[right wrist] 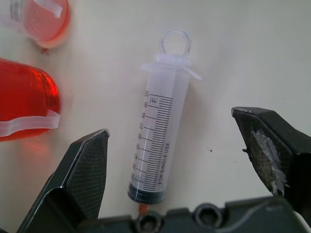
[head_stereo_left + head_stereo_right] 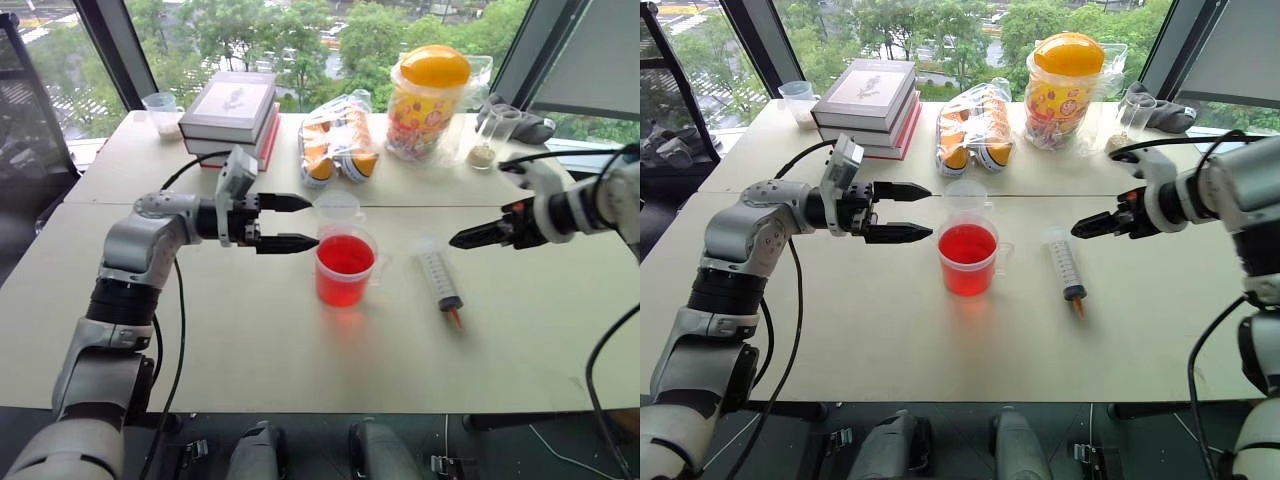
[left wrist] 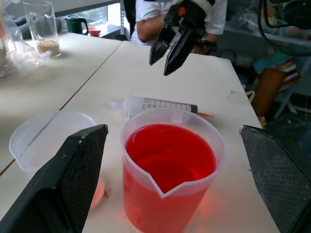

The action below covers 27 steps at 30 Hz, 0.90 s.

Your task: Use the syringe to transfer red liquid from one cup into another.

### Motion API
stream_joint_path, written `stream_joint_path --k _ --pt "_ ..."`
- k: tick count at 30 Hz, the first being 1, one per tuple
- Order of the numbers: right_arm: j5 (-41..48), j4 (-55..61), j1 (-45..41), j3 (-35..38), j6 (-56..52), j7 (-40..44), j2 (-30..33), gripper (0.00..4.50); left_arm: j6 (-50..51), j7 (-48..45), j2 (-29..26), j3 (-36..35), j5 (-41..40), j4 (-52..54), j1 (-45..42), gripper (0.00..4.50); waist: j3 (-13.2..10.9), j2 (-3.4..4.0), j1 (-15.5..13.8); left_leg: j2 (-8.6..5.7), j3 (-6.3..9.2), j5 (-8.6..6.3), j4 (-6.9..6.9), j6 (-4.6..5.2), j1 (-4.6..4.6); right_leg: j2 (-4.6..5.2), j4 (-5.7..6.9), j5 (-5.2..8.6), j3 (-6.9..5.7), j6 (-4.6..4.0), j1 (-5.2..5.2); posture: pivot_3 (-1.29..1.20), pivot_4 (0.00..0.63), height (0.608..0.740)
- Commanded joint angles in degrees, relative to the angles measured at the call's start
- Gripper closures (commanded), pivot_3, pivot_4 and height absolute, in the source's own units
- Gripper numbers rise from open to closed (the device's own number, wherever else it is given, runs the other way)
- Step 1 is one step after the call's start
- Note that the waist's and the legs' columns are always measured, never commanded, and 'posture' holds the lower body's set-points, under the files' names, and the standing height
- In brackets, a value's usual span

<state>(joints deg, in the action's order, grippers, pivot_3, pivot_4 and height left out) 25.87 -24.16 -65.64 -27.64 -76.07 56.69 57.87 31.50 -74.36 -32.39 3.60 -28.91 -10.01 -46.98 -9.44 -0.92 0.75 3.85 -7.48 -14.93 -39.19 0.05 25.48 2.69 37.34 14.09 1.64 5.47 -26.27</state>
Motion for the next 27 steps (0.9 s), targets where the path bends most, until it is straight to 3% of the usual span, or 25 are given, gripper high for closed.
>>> stream_joint_path --k 1,11,18,21,25,27 --pt "-6.33 -5.25 -3.07 -5.21 5.17 5.65 -1.63 0.05 -1.06 0.93 -0.4 -1.51 -0.4 3.03 0.76 0.0 0.0 0.0 -0.11 0.0 0.0 0.0 0.0 0.0 0.04 0.0 -0.02 0.0 -0.01 0.01 -0.01 0.0 0.15 0.74" --pt "-17.73 -24.97 -7.01 -8.17 13.93 11.03 -15.33 0.05 0.45 4.98 -0.55 -3.32 -1.97 9.17 5.37 0.0 0.0 0.01 0.25 0.0 -0.04 0.03 -0.05 -0.04 -0.06 0.01 0.16 -0.01 -0.01 0.02 0.02 0.0 0.15 0.74" --pt "-24.41 -33.18 -7.53 -8.21 19.0 12.08 -21.06 0.05 0.97 6.66 -0.25 -3.59 -2.53 11.04 6.54 0.0 0.01 0.0 0.32 0.0 -0.03 0.03 -0.09 -0.06 -0.11 0.01 0.2 -0.01 -0.01 0.02 0.1 0.0 0.15 0.74" --pt "-26.98 -34.65 -6.95 -8.44 20.47 13.07 -22.27 0.82 1.0 7.22 -0.57 -3.67 -2.74 11.65 7.08 0.0 0.01 0.01 0.37 0.0 -0.02 0.04 -0.11 -0.06 -0.21 0.01 0.2 -0.01 -0.01 0.02 0.24 0.0 0.15 0.74" --pt "-29.52 -33.33 -6.04 -8.78 20.6 15.46 -22.99 2.78 1.02 7.59 -0.87 -3.93 -3.0 11.92 7.41 0.0 0.02 0.01 0.42 0.0 0.02 0.05 -0.1 -0.08 -0.24 0.0 0.26 -0.01 -0.03 0.01 0.24 0.0 0.15 0.74" --pt "-30.51 -31.26 -5.5 -9.1 19.61 16.7 -22.95 3.08 0.99 7.65 -1.11 -4.09 -3.1 11.82 7.43 0.0 0.02 0.01 0.42 0.01 0.02 0.05 -0.1 -0.08 -0.24 -0.01 0.26 -0.01 -0.04 0.01 0.23 0.0 0.15 0.74"
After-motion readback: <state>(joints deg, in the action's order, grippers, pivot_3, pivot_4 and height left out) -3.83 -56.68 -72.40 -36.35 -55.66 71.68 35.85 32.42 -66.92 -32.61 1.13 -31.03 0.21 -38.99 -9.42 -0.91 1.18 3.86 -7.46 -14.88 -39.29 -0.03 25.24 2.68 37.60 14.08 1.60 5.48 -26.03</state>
